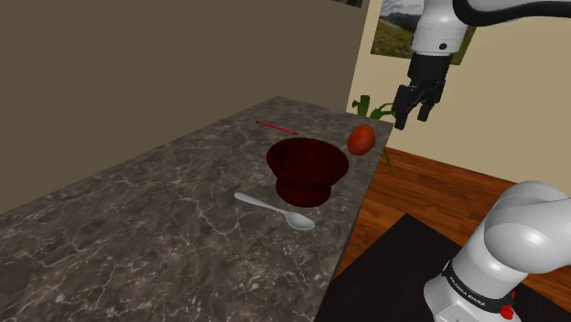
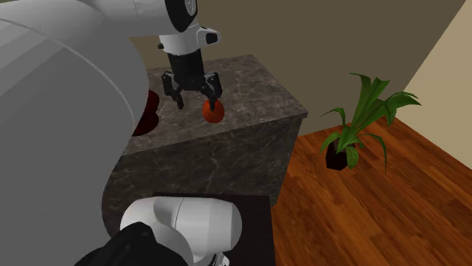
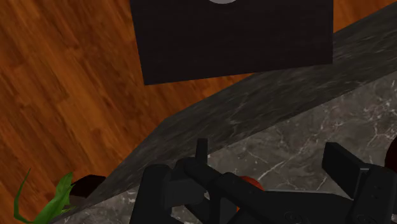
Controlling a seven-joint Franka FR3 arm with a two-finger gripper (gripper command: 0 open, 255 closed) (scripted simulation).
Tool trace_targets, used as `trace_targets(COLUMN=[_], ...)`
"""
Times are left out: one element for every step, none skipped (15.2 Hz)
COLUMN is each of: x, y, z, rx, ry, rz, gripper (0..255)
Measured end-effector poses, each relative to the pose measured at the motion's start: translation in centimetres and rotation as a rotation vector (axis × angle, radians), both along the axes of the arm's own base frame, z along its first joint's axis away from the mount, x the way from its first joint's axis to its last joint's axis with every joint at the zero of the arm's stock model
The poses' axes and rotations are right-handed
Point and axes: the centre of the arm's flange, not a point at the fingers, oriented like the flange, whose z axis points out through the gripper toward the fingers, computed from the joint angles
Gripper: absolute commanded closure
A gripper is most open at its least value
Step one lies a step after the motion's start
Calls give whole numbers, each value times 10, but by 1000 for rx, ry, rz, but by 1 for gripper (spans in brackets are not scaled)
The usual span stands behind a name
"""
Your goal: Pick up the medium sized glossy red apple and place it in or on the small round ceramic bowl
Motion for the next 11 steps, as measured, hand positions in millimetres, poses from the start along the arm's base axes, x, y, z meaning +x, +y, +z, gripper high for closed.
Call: trace_targets(x=[0, 6, 15, 26, 38, 49, 64, 74, 87, 98, 111], y=[0, -2, -4, -8, -12, -16, -17, -20, -21, -22, -26], z=[0, -2, -1, -4, -7, -8, -13, -17, -20, -25, -27], rx=[0, 2, 6, 11, 16, 21, 26, 31, 37, 42, 47], ry=[0, 1, 1, 2, 4, 5, 6, 7, 8, 9, 10], rz=[0, 6, 14, 24, 35, 46, 57, 69, 81, 93, 104], gripper=[0, 0, 0, 0, 0, 0, 0, 0, 0, 0, 0])
